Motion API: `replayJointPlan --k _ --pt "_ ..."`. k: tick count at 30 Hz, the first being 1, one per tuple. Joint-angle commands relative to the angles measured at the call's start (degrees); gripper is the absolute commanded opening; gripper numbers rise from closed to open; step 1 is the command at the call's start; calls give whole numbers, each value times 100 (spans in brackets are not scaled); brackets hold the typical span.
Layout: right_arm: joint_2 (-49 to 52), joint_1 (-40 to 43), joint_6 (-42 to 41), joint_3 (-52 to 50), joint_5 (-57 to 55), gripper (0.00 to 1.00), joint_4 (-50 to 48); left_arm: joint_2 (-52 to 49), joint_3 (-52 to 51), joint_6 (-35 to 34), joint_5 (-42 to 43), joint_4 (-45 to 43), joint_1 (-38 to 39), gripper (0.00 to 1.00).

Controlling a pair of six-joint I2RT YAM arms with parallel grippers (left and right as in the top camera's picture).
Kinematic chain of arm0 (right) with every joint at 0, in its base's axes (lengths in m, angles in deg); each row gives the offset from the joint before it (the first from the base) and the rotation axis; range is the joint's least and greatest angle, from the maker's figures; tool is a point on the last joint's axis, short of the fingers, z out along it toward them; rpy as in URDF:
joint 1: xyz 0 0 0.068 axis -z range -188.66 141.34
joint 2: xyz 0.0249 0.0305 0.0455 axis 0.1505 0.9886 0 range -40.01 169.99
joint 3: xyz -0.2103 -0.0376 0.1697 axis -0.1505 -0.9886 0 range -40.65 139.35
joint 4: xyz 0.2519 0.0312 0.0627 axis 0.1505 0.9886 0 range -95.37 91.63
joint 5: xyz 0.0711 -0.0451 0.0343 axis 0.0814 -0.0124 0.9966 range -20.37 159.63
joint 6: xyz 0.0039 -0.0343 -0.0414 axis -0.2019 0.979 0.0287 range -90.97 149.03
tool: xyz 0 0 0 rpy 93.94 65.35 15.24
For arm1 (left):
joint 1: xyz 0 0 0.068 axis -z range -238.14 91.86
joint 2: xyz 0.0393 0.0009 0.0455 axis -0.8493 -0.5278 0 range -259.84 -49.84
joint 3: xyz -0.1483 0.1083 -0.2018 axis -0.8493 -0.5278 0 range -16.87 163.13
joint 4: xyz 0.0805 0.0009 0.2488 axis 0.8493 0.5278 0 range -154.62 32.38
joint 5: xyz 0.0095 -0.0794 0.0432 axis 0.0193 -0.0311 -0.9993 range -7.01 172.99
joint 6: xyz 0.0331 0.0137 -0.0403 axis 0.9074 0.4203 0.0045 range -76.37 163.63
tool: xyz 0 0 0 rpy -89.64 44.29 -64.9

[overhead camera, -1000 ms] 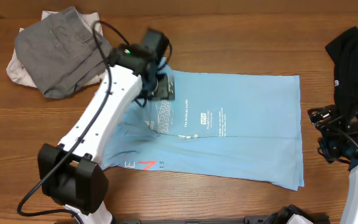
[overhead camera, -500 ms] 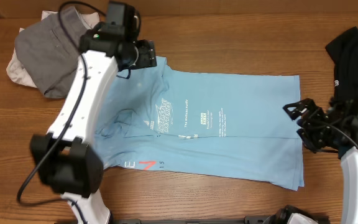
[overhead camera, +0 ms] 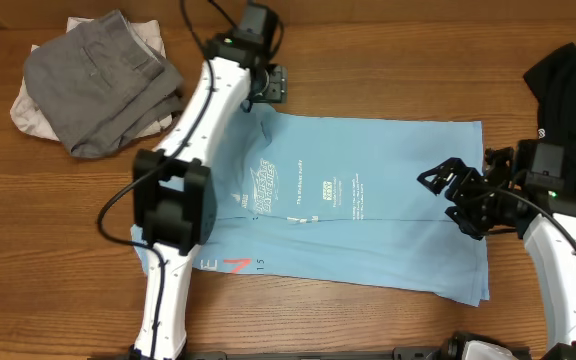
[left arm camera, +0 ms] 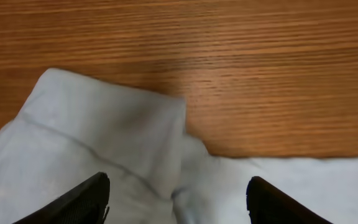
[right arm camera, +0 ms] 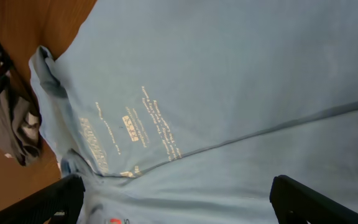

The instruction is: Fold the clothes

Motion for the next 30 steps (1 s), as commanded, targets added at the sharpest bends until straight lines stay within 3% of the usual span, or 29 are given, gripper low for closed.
replayJointPlan --k 1,9,16,26,30 --pt "39 -142 57 101 -92 100 -44 -339 197 166 -767 -83 66 73" --pt "39 -361 50 92 -221 100 -33 -549 197 339 -1373 -280 66 68" --pt "39 -522 35 92 -221 100 -33 -605 197 407 -1381 -525 68 62" --pt "39 -546 35 92 -254 100 -55 -907 197 763 -1211 -490 101 74" --pt "39 -546 35 92 -450 100 -55 -907 221 767 -1187 -562 107 72"
